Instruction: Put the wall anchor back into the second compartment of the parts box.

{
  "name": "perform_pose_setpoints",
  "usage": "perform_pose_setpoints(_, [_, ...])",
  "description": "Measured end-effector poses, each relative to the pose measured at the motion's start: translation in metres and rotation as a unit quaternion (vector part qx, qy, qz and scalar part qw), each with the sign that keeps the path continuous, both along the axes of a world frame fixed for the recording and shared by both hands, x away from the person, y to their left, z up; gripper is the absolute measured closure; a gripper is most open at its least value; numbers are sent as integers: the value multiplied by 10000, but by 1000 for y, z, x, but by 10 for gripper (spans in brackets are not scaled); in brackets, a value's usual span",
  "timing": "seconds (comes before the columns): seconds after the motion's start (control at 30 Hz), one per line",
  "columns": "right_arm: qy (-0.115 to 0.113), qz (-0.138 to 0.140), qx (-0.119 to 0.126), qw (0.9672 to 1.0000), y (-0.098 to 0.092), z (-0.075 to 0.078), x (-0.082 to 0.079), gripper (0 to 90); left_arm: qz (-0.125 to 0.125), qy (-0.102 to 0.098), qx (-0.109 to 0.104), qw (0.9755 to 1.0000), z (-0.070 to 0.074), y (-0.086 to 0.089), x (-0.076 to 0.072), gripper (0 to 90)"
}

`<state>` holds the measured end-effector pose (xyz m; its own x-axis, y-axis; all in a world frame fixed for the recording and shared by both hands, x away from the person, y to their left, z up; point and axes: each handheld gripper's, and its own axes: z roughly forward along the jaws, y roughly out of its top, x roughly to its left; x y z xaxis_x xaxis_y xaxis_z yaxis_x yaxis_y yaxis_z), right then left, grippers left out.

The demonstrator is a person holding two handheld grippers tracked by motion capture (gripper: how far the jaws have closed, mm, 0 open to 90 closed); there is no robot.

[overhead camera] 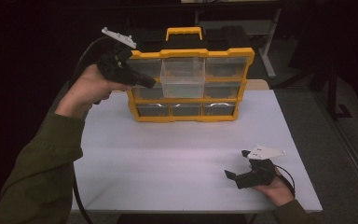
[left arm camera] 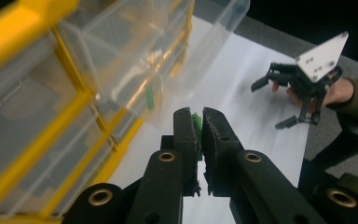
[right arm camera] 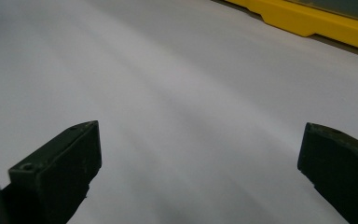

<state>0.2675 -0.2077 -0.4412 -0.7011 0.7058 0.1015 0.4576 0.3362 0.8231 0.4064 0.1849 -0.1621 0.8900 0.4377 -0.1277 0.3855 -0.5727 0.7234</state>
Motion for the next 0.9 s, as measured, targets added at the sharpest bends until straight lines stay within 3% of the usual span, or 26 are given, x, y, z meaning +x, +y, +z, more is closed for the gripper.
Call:
perform_pose_setpoints(0.2, [3,-3,13,10000,-1,0,0,0,-10,-100,-30,9999,14,-15,7,844])
perform_pose_setpoints(0.5, [9,1,32,10000,-1,1,-1,0,143,-282,262,9992,13,-43,21,841])
perform_pose_setpoints(0.63, [-15,18,29,10000,-1,1,-1,0,165,-299,256,9991,11,-47,25,837])
perform_pose_setpoints(0.7, [-24,13,43,10000,-1,1,-1,0,233,-342,232,9989,9,-47,25,791])
perform_pose_setpoints(0.9, [-26,12,42,10000,-1,1,-1,0,268,-372,130,9989,10,-37,23,728])
